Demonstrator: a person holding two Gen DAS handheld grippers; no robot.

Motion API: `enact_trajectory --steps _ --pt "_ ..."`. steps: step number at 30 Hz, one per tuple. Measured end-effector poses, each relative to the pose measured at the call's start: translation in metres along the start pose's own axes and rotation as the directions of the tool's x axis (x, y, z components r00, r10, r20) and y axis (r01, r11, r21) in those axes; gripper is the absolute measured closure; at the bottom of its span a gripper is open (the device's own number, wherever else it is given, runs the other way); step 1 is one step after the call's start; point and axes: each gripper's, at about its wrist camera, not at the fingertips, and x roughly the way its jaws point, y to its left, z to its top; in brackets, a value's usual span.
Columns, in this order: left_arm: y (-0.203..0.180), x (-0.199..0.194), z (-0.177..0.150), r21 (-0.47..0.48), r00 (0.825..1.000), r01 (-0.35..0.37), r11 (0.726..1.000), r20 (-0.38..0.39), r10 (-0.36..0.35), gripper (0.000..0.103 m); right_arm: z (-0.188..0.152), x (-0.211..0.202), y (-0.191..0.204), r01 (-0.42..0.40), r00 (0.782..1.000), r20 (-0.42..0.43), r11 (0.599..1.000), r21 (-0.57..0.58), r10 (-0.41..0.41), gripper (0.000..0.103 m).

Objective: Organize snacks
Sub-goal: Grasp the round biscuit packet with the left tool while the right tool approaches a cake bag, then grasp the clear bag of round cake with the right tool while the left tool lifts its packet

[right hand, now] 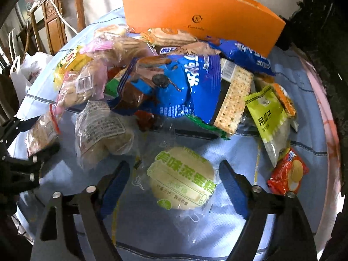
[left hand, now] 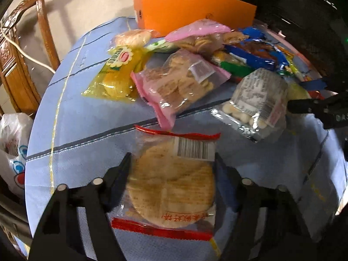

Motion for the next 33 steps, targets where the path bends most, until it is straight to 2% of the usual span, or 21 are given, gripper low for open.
enact_trajectory --steps 2,5,8,10,11,13,17,20,21,24,27,33 --pt "0.001 -0.001 -0.001 -0.003 1.0 0.007 1.0 0.0 -0.007 0.034 -0.001 -0.002 -0.002 -0.009 1.0 -0.006 1.0 0.0 0.009 0.029" --pt "0.003 -0.004 -0.002 -0.025 1.0 0.011 1.0 -0.002 -0.011 0.034 -0.001 -0.009 -0.008 -0.023 1.0 0.006 0.999 0.021 0.023 0.044" --pt "0.002 -0.01 -0.003 -0.044 0.999 0.031 0.999 0.01 -0.03 0.034 -0.001 -0.01 -0.015 -0.063 0.998 0.006 0.997 0.048 0.062 0.046" --pt "0.0 -0.012 -0.002 -0.042 1.0 0.029 0.999 0.004 -0.029 0.034 -0.003 -0.009 -0.018 -0.067 0.998 0.008 0.997 0.048 0.066 0.04" --pt "0.0 -0.011 -0.002 -0.042 1.0 0.026 0.999 -0.004 -0.026 0.034 -0.003 -0.009 -0.018 -0.053 0.999 0.01 0.998 0.046 0.052 0.029" --pt "0.0 -0.009 -0.004 -0.042 1.0 0.022 0.999 -0.016 -0.023 0.033 -0.005 -0.006 -0.016 -0.02 1.0 0.007 0.999 0.032 0.02 0.016" --pt "-0.002 -0.008 -0.005 -0.037 1.0 0.017 0.999 -0.025 -0.018 0.033 -0.008 0.005 -0.013 -0.03 1.0 -0.005 0.999 0.031 0.03 0.009" --pt "-0.003 -0.008 -0.005 -0.034 0.999 0.013 0.999 -0.029 -0.014 0.033 -0.012 0.02 -0.009 -0.049 0.996 -0.075 0.998 0.038 0.052 0.008" --pt "-0.003 -0.008 -0.005 -0.033 0.999 0.01 0.999 -0.03 -0.011 0.033 -0.014 0.021 -0.007 -0.055 0.996 -0.073 0.998 0.032 0.057 0.014" --pt "-0.002 -0.009 -0.003 -0.04 1.0 0.011 0.999 -0.027 -0.012 0.033 -0.014 0.011 0.003 -0.054 0.998 -0.038 0.998 -0.019 0.053 0.056" --pt "-0.001 -0.011 -0.001 -0.05 1.0 0.015 0.999 -0.017 -0.015 0.033 -0.012 -0.002 0.003 -0.048 0.999 -0.007 0.999 -0.024 0.047 0.058" --pt "-0.001 -0.028 0.008 -0.055 0.998 0.044 0.997 0.041 -0.042 0.033 -0.012 -0.042 -0.007 -0.084 0.994 0.072 0.996 -0.001 0.084 0.058"
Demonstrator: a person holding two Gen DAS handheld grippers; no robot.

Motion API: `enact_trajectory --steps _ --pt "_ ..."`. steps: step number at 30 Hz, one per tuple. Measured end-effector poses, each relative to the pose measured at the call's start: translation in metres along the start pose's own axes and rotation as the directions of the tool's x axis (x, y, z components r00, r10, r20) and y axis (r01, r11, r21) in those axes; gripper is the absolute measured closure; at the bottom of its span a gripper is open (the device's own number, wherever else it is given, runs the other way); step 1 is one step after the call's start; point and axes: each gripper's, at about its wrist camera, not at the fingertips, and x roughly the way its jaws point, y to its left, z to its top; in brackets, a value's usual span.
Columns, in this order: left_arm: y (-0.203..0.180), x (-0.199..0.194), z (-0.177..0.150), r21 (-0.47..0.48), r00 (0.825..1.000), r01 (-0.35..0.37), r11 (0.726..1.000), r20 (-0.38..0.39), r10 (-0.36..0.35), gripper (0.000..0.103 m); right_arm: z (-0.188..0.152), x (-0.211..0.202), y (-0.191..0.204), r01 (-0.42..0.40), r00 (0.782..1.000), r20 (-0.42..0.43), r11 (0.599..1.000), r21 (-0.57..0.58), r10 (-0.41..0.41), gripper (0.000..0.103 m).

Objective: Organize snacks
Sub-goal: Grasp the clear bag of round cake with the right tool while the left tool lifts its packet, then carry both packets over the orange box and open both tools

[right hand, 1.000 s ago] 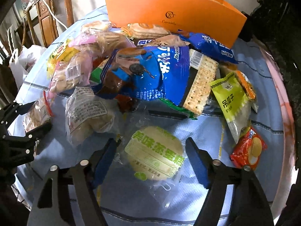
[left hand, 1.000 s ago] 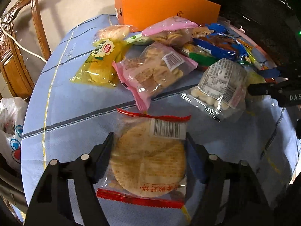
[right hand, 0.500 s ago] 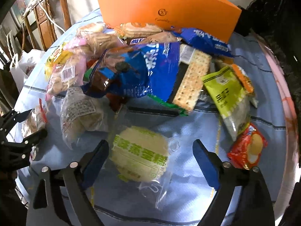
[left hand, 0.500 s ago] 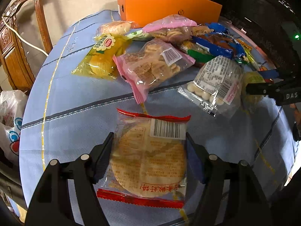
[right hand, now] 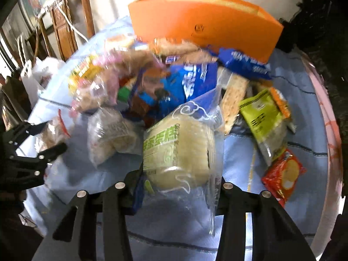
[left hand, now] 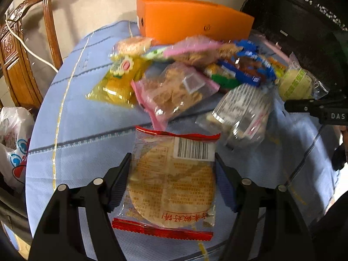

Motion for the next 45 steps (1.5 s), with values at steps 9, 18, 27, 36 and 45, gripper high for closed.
enact_trajectory --steps 9,18,27,36,45 --pt "-0.008 -0.03 0.025 -0.004 0.996 0.04 0.999 0.084 -0.04 0.033 0.007 -0.045 -0.021 -0.02 0.993 0.118 0.999 0.041 0.015 0.062" --pt "-0.012 -0.034 0.034 0.017 0.995 0.044 0.999 0.09 -0.045 0.033 0.017 -0.052 -0.023 -0.082 0.987 0.144 0.993 0.084 0.069 0.063" --pt "-0.008 -0.052 0.065 -0.002 0.987 0.063 0.998 0.151 -0.062 0.033 0.059 -0.098 -0.032 -0.135 0.957 0.271 0.986 0.098 0.104 0.063" --pt "-0.01 -0.069 0.173 0.019 0.957 0.072 0.997 0.282 -0.074 0.033 0.14 -0.135 -0.063 -0.125 0.918 0.392 0.983 0.135 0.063 0.063" --pt "-0.017 -0.06 0.32 0.027 0.923 0.023 0.999 0.384 -0.031 0.033 0.253 -0.141 -0.109 -0.081 0.892 0.452 0.987 0.141 0.009 0.063"
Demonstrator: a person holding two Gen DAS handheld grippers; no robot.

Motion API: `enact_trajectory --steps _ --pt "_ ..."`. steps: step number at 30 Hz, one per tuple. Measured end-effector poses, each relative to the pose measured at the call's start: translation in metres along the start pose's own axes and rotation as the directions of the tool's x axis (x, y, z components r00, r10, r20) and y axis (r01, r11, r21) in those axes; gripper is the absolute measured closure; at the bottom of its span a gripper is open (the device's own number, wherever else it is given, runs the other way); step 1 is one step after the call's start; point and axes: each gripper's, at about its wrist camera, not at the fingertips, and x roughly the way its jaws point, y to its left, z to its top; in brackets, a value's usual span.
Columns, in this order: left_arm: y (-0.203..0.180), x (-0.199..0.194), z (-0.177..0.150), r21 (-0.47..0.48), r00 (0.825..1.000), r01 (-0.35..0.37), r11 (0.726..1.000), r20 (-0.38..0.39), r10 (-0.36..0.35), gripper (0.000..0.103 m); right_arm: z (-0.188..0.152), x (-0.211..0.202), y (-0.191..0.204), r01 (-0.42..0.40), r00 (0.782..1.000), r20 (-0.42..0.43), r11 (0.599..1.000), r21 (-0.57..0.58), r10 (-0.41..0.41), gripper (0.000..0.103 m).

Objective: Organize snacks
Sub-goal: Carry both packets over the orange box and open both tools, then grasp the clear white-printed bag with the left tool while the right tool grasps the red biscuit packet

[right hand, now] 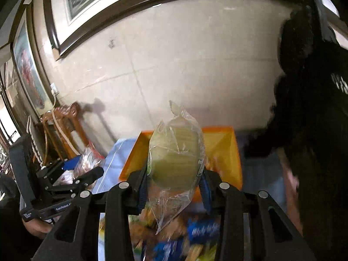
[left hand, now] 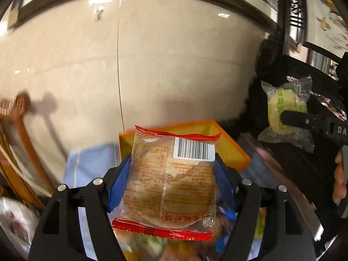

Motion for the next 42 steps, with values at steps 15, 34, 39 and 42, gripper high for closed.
enact_trajectory --steps 15,34,39,42 --pt "0.042 0.057 -0.051 -0.087 0.981 -0.119 0.989 -0.167 0.103 0.004 -0.024 0.078 -0.022 0.073 0.985 -0.152 0.996 -0.047 -0.079 0.018" --pt "-0.076 -0.027 -0.294 0.305 0.962 0.082 0.949 -0.271 0.005 0.004 -0.28 0.013 -0.079 0.408 0.817 -0.49 0.905 0.117 -0.305 0.016" --pt "-0.078 -0.001 -0.304 0.303 0.946 0.05 0.952 -0.319 0.052 0.004 -0.297 0.041 -0.071 0.425 0.788 -0.498 0.905 0.014 -0.362 0.016" --pt "-0.08 0.007 -0.309 0.289 0.934 0.052 0.956 -0.353 0.056 0.007 -0.31 0.051 -0.078 0.434 0.771 -0.535 0.9 0.045 -0.345 0.017"
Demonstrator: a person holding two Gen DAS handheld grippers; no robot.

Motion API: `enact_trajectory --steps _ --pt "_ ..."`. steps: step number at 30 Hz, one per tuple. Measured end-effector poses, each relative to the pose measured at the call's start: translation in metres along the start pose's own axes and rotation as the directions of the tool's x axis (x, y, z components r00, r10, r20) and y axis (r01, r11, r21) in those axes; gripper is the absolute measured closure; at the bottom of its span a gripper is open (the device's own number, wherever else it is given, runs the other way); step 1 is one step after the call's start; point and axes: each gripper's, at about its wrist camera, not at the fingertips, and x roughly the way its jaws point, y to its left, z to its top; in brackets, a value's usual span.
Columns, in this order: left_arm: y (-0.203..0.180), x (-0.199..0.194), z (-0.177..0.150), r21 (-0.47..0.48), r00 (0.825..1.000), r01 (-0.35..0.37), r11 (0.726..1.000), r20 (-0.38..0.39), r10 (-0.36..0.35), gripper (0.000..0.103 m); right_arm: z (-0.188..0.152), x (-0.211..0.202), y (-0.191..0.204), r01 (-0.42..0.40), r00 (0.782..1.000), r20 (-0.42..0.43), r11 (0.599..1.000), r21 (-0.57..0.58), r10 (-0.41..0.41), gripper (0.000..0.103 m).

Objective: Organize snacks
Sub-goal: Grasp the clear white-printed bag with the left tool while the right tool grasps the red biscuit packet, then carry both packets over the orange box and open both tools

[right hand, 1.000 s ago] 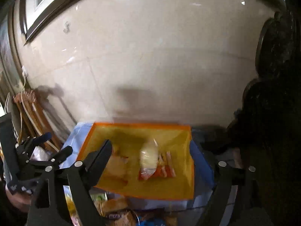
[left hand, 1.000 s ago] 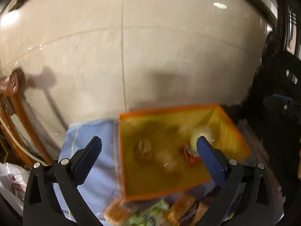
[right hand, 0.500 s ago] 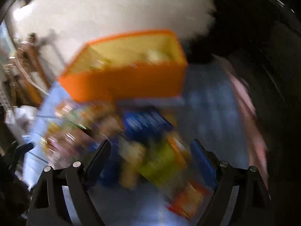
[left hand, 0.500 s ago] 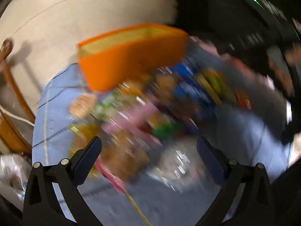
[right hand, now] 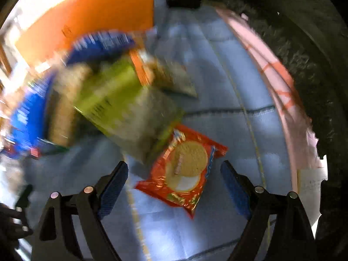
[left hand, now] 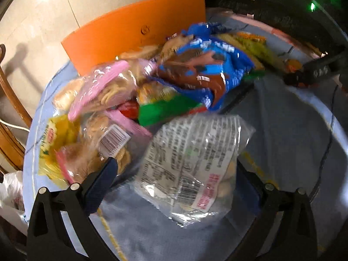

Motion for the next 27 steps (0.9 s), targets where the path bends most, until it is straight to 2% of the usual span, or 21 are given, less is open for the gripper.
enact_trajectory --steps 1,2,3,4,9,15,18,21,27 --pt "0.002 -0.003 -0.001 -0.014 0.999 0.038 0.999 0.009 -0.038 0.033 -0.001 0.001 -0.003 -0.045 0.999 -0.016 0.999 0.013 0.045 0.033" --pt "0.003 -0.004 -0.001 -0.017 0.998 0.056 0.998 0.005 -0.056 0.043 -0.001 -0.005 -0.003 -0.051 0.999 -0.005 0.999 -0.005 0.051 0.047" --pt "0.006 -0.007 -0.003 -0.03 0.997 0.081 0.996 0.012 -0.081 0.047 -0.001 -0.007 -0.002 -0.057 0.998 -0.005 0.998 -0.028 0.056 0.049" --pt "0.01 -0.01 -0.004 -0.043 0.993 0.113 0.993 0.018 -0.112 0.052 -0.003 -0.011 -0.003 -0.082 0.997 -0.004 0.996 -0.042 0.082 0.058" --pt "0.023 -0.023 -0.011 -0.097 0.988 0.154 0.983 0.037 -0.151 0.056 -0.007 -0.03 -0.008 -0.102 0.994 0.019 0.994 -0.047 0.103 0.059" --pt "0.042 -0.058 -0.01 -0.145 0.981 0.168 0.975 0.117 -0.152 0.056 -0.004 -0.075 -0.013 -0.133 0.987 0.087 0.99 -0.054 0.138 0.059" --pt "0.049 -0.076 -0.006 -0.161 0.976 0.167 0.973 0.164 -0.14 0.056 -0.017 -0.094 -0.015 -0.167 0.976 0.129 0.983 -0.072 0.175 0.06" --pt "0.058 -0.092 -0.001 -0.18 0.972 0.167 0.969 0.195 -0.131 0.056 -0.016 -0.11 -0.008 -0.186 0.966 0.163 0.977 -0.102 0.201 0.06" --pt "0.068 -0.108 0.013 -0.197 0.963 0.175 0.965 0.237 -0.126 0.056 0.004 -0.141 0.007 -0.234 0.933 0.242 0.961 -0.15 0.265 0.06"
